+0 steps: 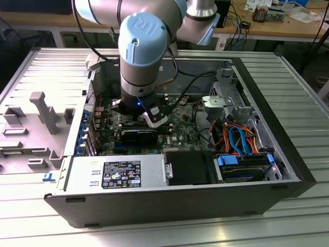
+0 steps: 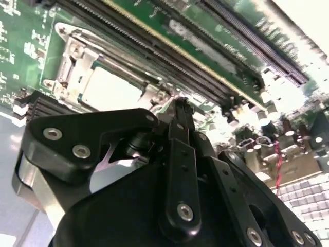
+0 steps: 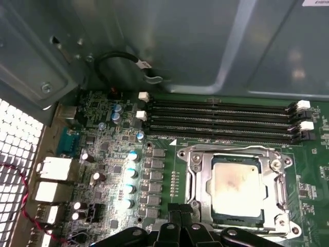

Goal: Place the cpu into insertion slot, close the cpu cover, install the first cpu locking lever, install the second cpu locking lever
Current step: 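Install the second cpu locking lever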

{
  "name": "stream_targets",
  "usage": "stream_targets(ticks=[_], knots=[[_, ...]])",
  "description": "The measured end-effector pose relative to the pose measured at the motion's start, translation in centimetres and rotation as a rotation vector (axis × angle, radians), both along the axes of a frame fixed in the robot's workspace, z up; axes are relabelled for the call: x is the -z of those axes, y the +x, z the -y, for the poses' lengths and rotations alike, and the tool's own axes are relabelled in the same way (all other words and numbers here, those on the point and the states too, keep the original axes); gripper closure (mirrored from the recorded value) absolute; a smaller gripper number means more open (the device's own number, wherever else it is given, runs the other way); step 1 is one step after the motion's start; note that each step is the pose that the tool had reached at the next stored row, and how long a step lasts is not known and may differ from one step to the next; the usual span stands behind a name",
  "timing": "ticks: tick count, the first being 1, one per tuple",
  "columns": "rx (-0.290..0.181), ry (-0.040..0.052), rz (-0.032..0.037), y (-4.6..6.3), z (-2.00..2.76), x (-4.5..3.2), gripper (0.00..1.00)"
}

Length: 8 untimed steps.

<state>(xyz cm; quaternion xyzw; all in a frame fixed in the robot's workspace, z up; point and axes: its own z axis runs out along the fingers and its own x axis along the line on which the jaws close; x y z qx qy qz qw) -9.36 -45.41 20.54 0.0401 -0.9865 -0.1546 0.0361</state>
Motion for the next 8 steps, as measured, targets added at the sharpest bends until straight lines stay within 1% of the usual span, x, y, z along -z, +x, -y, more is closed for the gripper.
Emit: stream_targets(ticks=[1, 2, 4, 5, 6, 7, 8], knots=[[0.0, -0.009, -0.0022, 0.3, -0.29, 0.0, 0.89], [0.0, -0.0214, -0.0038, 0.5, -0.57, -0.01, 0.89], [0.0, -0.0431, -0.0052, 0.8, -0.89, -0.08, 0.89], [0.0, -0.0633, -0.0063, 1.0, -1.07, -0.16, 0.89], [0.0, -0.0799, -0.0076, 1.2, -1.24, -0.19, 0.89], [0.0, -0.09, -0.0087, 1.4, -1.35, -0.21, 0.89], [0.0, -0.1089, -0.0109, 1.6, -1.56, -0.24, 0.89]])
